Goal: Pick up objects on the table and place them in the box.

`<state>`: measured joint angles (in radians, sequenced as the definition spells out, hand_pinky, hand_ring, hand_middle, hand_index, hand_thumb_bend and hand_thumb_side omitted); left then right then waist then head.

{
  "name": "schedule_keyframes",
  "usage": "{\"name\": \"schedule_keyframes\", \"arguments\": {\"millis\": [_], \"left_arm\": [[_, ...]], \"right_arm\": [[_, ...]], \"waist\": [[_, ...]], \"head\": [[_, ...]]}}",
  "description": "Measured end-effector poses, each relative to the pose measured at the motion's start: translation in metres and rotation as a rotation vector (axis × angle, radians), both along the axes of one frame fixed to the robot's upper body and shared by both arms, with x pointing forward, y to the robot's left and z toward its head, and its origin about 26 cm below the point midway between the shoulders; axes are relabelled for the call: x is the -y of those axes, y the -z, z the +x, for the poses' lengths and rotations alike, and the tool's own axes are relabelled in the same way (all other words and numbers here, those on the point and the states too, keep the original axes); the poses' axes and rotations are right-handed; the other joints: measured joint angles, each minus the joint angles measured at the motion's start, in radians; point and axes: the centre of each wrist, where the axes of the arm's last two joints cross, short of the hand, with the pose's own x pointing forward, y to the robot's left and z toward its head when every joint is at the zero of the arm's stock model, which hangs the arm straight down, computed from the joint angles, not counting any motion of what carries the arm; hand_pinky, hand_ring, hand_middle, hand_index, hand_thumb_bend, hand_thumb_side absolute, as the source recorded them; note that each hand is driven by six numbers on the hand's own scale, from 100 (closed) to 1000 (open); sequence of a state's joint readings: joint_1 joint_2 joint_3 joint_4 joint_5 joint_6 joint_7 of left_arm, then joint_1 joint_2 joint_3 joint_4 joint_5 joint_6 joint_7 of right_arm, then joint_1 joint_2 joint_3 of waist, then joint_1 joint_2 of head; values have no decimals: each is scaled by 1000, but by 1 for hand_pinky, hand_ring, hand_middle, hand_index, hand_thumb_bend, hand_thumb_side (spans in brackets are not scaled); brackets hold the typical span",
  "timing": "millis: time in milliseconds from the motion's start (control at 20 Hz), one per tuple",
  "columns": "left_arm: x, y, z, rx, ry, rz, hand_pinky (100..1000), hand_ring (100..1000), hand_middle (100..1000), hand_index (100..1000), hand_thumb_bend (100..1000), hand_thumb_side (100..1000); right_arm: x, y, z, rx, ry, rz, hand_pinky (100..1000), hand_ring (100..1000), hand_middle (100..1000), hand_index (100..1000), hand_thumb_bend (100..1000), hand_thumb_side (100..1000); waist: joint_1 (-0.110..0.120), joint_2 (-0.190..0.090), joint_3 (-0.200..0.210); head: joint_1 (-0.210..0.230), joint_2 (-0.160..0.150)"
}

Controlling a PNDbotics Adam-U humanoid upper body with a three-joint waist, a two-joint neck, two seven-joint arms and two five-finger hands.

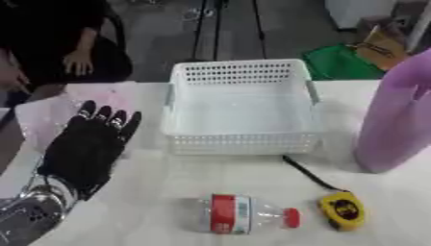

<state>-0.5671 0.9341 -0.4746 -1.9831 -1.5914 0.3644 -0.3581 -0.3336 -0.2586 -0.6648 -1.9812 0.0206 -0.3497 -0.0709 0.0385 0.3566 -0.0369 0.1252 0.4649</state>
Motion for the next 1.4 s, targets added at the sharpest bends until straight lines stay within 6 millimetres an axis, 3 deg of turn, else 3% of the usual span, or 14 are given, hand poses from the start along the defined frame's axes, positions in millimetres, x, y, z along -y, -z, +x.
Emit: {"name": "schedule_keyframes", "arguments": {"millis": [600,1100,1400], "left_arm": [[30,-51,1,101,76,129,663,657,647,931,100,263],[75,-101,-10,222,167,188,663,660,628,936,100,264],[101,-113,-18,238,202,162,664,653,604,937,100,265]], "right_arm": [[-1,2,0,-15,-3,0,647,614,558,690,100,777],[-1,3,0,-22,-4,0,647,615,557,690,100,776],[-1,4,0,-26,-6,-1,648,615,557,691,100,776]], "waist": [[10,-16,-6],[11,-27,-19],[12,-29,-30]], "head": [[-10,0],[-35,-2],[-38,-16]]}}
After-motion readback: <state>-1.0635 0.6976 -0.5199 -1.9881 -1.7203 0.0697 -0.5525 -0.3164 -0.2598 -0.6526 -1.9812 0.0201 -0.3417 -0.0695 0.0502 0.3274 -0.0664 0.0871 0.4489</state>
